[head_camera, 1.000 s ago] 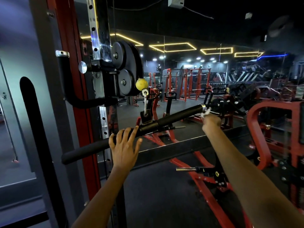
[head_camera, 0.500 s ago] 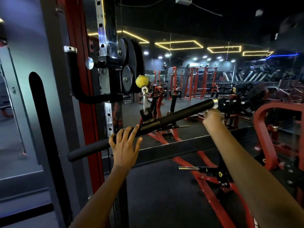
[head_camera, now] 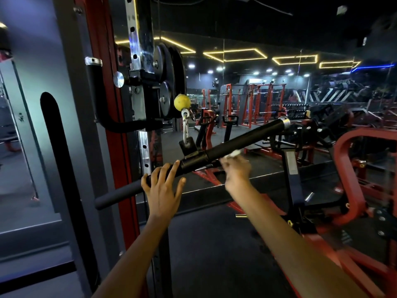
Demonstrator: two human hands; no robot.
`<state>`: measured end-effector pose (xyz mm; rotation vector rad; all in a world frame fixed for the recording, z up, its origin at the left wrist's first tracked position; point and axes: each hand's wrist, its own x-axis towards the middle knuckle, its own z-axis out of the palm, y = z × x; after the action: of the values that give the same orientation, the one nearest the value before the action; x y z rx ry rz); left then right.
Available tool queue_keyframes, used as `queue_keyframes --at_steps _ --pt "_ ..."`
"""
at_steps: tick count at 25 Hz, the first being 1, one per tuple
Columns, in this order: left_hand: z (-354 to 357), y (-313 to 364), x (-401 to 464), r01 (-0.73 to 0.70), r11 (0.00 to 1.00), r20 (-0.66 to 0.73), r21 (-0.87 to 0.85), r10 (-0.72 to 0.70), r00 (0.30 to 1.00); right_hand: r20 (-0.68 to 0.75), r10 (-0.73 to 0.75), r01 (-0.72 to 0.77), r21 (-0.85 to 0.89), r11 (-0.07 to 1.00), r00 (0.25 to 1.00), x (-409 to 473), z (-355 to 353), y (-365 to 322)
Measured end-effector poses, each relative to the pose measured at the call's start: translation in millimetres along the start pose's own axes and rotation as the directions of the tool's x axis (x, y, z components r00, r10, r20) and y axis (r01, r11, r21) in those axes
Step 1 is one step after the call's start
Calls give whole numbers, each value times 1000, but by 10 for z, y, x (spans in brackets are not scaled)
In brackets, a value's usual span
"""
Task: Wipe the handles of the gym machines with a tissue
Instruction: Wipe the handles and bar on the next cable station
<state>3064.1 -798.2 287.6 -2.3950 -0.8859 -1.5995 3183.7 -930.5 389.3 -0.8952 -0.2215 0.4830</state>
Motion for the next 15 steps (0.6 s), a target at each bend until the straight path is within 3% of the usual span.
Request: queue_keyframes --at_steps 1,3,5,7,9,11,13,15 --pt "0 -16 -7 -5 1000 1 0 5 1000 88 74 -74 -10 997 993 -39 1 96" --pt "-6 -45 -15 -17 1000 6 10 17 1000 117 122 -126 24 992 986 3 -44 28" --pt "-15 -41 -6 -16 1000 18 16 16 1000 -43 45 -40 123 992 998 153 -114 -142" --pt "-12 -16 -2 -13 1000 30 16 13 999 -127 -1 12 85 996 992 220 -118 -122" --pt "-3 4 4 -16 1000 33 24 15 999 19 85 -84 -47 995 996 61 -28 81" --pt "-1 -1 4 -22 999 32 41 20 999 171 141 -131 -67 989 975 -68 5 232" --pt "-2 -28 6 -24 998 25 52 23 999 166 25 -13 -71 997 986 -84 -32 91" --pt "-12 -44 8 -26 998 27 56 24 999 4 -329 324 -182 928 944 45 -135 -258"
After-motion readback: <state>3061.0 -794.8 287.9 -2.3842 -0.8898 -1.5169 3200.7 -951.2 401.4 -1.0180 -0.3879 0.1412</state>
